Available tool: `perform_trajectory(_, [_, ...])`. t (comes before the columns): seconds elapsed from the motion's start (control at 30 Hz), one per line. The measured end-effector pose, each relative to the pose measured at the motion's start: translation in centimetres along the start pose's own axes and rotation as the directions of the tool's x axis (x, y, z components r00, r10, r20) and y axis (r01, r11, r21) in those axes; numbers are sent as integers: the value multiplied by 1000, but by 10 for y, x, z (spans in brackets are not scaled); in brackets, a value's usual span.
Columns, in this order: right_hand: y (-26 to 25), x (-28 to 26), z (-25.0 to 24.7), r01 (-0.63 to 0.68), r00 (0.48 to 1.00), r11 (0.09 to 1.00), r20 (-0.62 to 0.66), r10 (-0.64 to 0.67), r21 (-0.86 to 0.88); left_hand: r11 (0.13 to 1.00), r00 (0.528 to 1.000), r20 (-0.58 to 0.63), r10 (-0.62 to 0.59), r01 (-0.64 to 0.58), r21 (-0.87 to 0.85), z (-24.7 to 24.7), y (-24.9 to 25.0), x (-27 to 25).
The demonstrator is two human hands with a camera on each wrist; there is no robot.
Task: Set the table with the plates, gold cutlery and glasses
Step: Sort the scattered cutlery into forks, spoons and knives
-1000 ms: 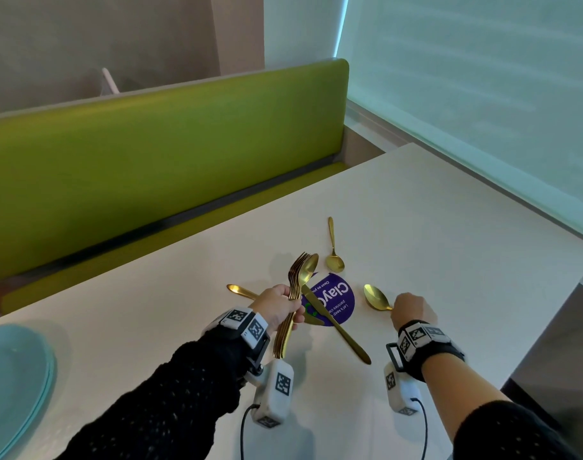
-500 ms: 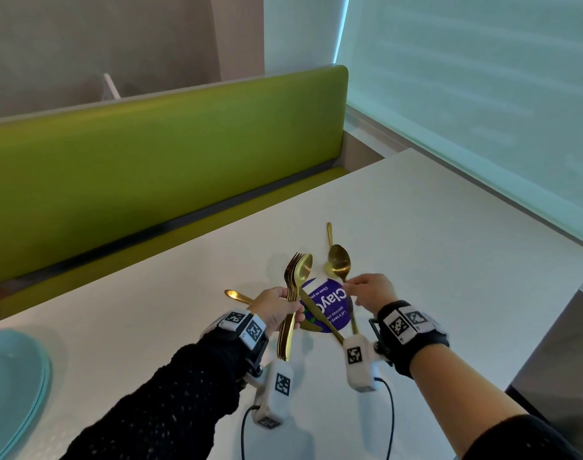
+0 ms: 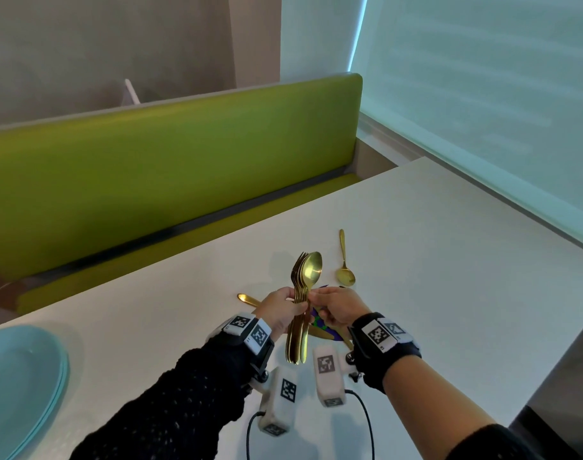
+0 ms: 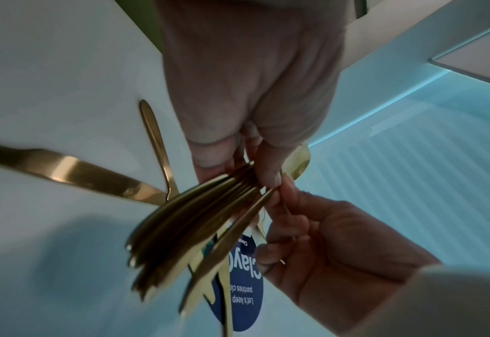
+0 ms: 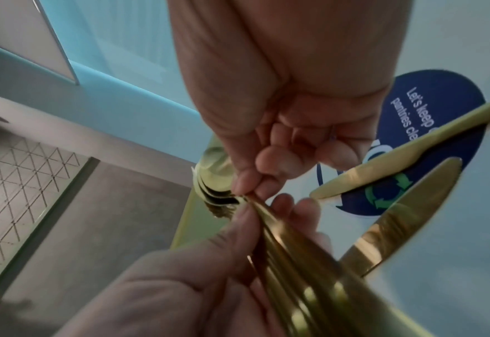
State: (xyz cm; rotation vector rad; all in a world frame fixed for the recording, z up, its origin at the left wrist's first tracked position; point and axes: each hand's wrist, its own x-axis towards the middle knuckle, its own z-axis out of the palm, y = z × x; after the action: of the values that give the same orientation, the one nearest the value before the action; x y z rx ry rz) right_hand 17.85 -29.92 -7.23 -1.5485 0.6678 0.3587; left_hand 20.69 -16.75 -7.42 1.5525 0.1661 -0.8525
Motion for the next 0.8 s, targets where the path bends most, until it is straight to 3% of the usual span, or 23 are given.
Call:
perform_trajectory(0.33, [-8, 3, 11, 65, 997, 998, -51, -66, -26, 999, 999, 23, 26, -25, -35, -9, 2, -1])
perform_trajectory(0.57, [-19, 16, 13, 112, 990, 958, -57, -131, -263, 1000, 999, -28, 21, -21, 2, -19, 3, 5])
perform_trajectory(0.67, [-28, 34, -1, 91, 972, 894, -156, -175, -439, 1000, 998, -56, 14, -14, 9, -28, 6, 8])
perform_trajectory(0.8, [-41, 61, -24, -47, 924, 775, -322, -206, -630, 1000, 996, -83, 13, -14, -13, -44, 9, 12])
